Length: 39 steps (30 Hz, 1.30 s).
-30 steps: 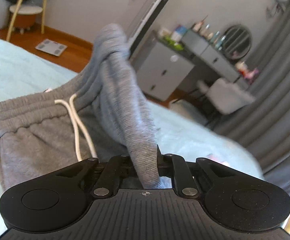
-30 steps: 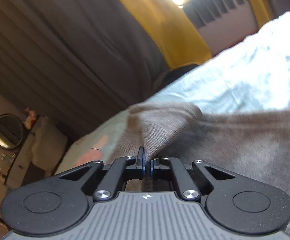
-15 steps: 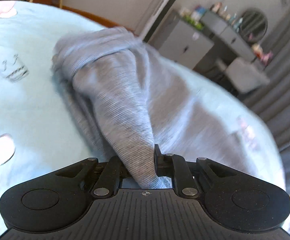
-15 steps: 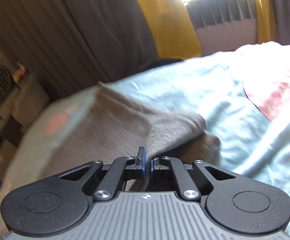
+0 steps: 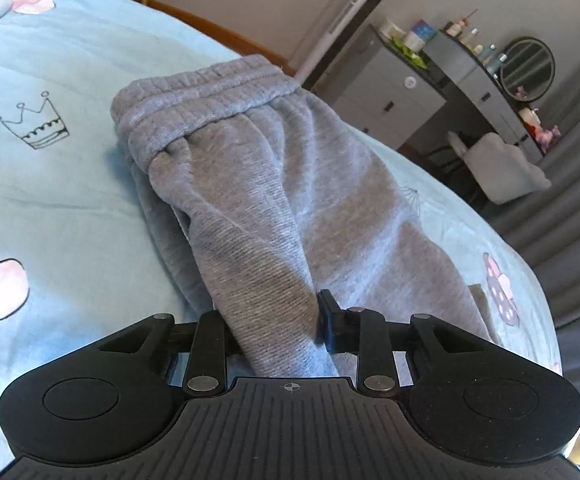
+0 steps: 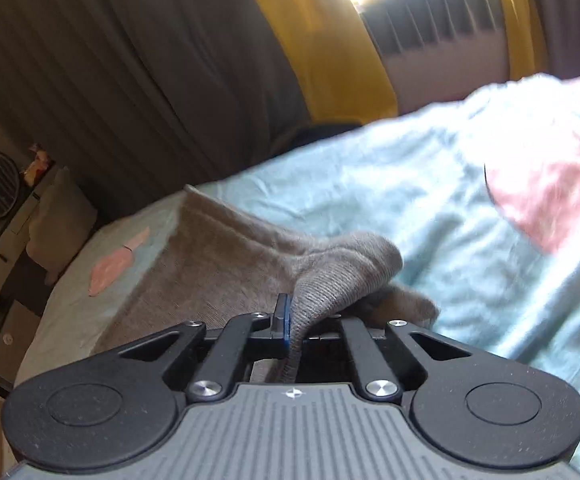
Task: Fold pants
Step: 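Carry the hem toward the waistband with the right tool while the left tool holds the waistband, then lower the folded pants and open both tools to release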
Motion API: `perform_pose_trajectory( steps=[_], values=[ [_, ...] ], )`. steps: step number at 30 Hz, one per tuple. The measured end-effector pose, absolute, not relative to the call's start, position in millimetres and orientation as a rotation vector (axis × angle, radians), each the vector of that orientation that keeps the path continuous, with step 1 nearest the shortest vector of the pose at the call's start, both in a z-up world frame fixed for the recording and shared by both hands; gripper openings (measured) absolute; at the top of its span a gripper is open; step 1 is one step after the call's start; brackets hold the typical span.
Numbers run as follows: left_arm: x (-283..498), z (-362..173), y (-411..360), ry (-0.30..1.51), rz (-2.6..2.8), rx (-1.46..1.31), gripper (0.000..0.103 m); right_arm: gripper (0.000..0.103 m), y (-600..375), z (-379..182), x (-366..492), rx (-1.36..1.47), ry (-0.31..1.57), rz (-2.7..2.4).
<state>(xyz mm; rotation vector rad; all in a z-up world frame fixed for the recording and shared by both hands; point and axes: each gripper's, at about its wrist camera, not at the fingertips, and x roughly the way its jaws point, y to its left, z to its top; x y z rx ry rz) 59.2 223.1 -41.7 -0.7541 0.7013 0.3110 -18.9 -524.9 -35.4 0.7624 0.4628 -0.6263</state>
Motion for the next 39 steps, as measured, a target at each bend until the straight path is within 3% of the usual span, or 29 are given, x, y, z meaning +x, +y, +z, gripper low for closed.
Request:
perform_pose_trajectory(
  steps=[3,5,7,9,11,15,19,22,29,34,39],
  values=[
    [55,-38,226,0.694,0.345,-0.742,0.031,0.005,-506,-19,-29,0.61,0.408,-0.656],
    [51,-33,229,0.704,0.369,-0.718,0.035,0.009,-505,-29,-26,0.571,0.47,-0.686],
    [48,-27,231,0.716,0.406,-0.696,0.047,0.012,-515,-46,-23,0.598,0.601,-0.75],
    [39,-14,232,0.694,0.478,-0.648,0.06,0.018,-522,-44,-41,0.694,0.539,-0.772],
    [29,1,227,0.651,0.556,-0.544,0.067,0.043,-520,-29,-48,0.661,0.533,-0.868],
    [25,22,209,0.595,0.556,-0.379,0.082,0.044,-497,13,-44,0.489,0.468,-0.892],
    [43,17,184,0.641,0.477,-0.328,0.082,0.046,-447,49,-13,0.399,0.4,-0.691],
    [61,7,160,0.669,0.447,-0.211,0.082,0.049,-393,55,36,0.366,0.459,-0.394],
    [93,-30,148,0.792,0.46,-0.054,0.081,0.05,-212,19,154,0.137,0.707,0.22],
    [86,-39,174,0.773,0.484,-0.138,0.086,0.05,-119,5,211,-0.053,0.715,0.398],
    [90,-45,173,0.782,0.464,-0.117,0.092,0.05,-64,-25,249,-0.133,0.859,0.567]
  ],
)
